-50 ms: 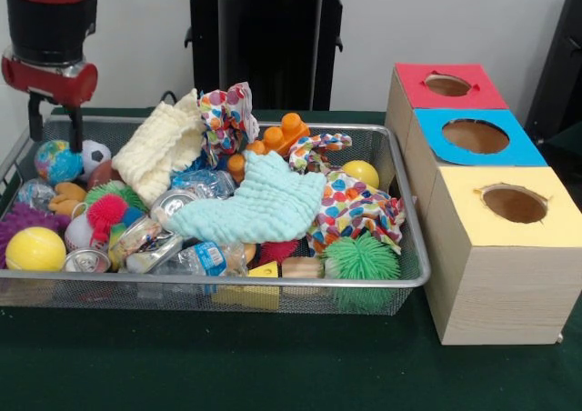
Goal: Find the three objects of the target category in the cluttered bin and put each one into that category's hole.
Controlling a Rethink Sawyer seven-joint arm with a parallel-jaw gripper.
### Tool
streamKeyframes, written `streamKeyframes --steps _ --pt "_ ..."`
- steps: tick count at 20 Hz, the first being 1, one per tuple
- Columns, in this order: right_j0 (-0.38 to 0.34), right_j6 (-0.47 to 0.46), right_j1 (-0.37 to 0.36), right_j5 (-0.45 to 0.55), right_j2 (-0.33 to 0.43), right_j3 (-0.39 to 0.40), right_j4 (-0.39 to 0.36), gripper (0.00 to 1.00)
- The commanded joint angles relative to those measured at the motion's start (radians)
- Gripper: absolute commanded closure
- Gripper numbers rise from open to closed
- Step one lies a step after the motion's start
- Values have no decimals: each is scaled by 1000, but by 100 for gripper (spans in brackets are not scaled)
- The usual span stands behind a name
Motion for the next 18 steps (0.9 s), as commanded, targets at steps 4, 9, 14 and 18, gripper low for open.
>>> streamKeyframes --steps 4,9,14,18 --pt "-19 -198 171 -50 120 -108 -111 0" --pt "-41 -208 246 -87 160 -173 -131 0" --pt "-72 -258 302 -93 212 -234 -160 0" --pt "-74 -256 291 -65 219 -231 -172 0"
